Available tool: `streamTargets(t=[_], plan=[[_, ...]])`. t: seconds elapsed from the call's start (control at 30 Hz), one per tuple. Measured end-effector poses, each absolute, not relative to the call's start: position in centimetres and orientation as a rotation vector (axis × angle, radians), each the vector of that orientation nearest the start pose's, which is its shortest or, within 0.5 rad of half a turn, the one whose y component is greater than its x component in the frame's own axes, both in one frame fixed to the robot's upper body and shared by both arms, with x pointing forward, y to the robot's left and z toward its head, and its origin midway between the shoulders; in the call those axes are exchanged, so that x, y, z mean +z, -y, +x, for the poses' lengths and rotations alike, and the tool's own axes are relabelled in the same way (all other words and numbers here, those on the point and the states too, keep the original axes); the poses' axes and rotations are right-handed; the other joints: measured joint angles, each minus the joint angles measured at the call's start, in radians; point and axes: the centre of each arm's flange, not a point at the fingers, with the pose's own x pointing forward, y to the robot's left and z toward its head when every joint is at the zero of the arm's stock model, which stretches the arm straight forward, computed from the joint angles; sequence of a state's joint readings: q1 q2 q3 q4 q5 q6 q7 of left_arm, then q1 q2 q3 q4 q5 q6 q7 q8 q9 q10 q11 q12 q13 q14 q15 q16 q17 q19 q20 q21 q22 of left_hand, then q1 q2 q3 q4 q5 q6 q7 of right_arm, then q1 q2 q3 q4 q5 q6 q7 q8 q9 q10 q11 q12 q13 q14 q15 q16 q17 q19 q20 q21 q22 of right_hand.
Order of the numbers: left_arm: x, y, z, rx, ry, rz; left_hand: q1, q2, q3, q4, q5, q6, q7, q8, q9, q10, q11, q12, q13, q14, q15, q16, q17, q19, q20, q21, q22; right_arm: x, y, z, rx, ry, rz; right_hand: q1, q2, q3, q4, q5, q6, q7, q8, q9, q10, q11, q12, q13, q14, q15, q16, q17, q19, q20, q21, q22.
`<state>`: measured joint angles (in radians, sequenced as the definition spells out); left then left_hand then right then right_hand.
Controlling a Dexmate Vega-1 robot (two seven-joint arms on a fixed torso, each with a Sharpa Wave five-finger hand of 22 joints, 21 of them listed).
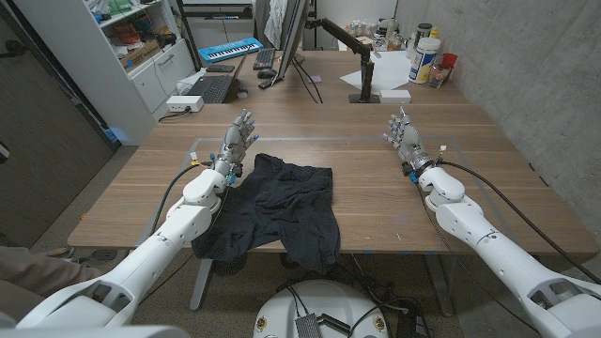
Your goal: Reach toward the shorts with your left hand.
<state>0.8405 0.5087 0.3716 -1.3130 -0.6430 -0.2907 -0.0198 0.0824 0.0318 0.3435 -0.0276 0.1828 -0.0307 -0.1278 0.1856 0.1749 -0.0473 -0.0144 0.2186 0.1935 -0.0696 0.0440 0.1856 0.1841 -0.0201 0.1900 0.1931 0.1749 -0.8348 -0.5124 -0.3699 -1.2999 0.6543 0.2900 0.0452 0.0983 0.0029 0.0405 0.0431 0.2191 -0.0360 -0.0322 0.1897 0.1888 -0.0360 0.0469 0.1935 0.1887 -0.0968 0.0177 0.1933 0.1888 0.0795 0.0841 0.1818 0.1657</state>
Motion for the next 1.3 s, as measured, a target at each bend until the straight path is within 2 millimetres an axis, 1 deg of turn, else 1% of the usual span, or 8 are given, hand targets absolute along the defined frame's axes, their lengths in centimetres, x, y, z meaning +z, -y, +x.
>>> streamTargets(t=[0.07, 0.7, 1.2, 1.3], plan=[[-2.3, -28.6, 65.1, -0.206, 0.605, -0.039, 0.0, 0.0, 0.0, 0.0, 0.0, 0.004, -0.003, 0.0, 0.0, 0.0, 0.0, 0.0, 0.0, 0.0, 0.0, 0.0, 0.0, 0.0, 0.0, 0.0, 0.0, -2.3, 29.0, 65.2, 0.222, 0.6, 0.038, 0.0, 0.0, 0.0, 0.0, 0.0, 0.0, 0.0, 0.0, 0.0, 0.0, 0.0, 0.0, 0.0, 0.0, 0.0, 0.0, 0.0, 0.0, 0.0, 0.0, 0.0], [-2.2, -27.8, 64.7, -0.21, 0.619, -0.035, 0.0, 0.0, 0.0, 0.0, 0.0, 0.004, -0.003, 0.0, 0.0, 0.0, 0.0, 0.0, 0.0, 0.0, 0.0, 0.0, 0.0, 0.0, 0.0, 0.0, 0.0, -2.0, 29.4, 65.0, 0.232, 0.603, 0.031, 0.0, 0.0, 0.0, 0.0, 0.0, 0.0, 0.0, 0.0, 0.0, 0.0, 0.0, 0.0, 0.0, 0.0, 0.0, 0.0, 0.0, 0.004, 0.004, 0.0, 0.0], [-1.8, -28.1, 64.0, -0.195, 0.646, 0.003, 0.0, 0.0, 0.0, 0.0, 0.0, 0.004, -0.003, 0.0, 0.0, 0.0, 0.0, 0.0, 0.0, 0.0, 0.0, 0.0, 0.0, 0.0, 0.0, 0.0, 0.0, -1.9, 29.3, 65.1, 0.234, 0.608, 0.035, 0.0, 0.0, 0.0, 0.0, 0.0, 0.0, 0.0, 0.0, 0.0, 0.0, 0.0, 0.0, 0.0, 0.0, 0.0, 0.0, 0.0, 0.004, 0.004, 0.0, 0.0], [-1.7, -28.2, 63.9, -0.192, 0.653, 0.013, 0.0, 0.0, 0.003, -0.003, 0.0, 0.004, -0.003, 0.0, 0.0, 0.0, 0.0, 0.0, 0.0, -0.011, 0.0, 0.0, 0.0, 0.0, 0.0, 0.0, 0.0, -1.9, 29.3, 65.1, 0.233, 0.609, 0.036, 0.0, 0.0, 0.0, 0.0, 0.0, 0.0, 0.0, 0.0, 0.0, 0.0, 0.0, 0.0, 0.0, 0.0, 0.0, 0.0, 0.0, 0.004, 0.004, 0.0, 0.0]])
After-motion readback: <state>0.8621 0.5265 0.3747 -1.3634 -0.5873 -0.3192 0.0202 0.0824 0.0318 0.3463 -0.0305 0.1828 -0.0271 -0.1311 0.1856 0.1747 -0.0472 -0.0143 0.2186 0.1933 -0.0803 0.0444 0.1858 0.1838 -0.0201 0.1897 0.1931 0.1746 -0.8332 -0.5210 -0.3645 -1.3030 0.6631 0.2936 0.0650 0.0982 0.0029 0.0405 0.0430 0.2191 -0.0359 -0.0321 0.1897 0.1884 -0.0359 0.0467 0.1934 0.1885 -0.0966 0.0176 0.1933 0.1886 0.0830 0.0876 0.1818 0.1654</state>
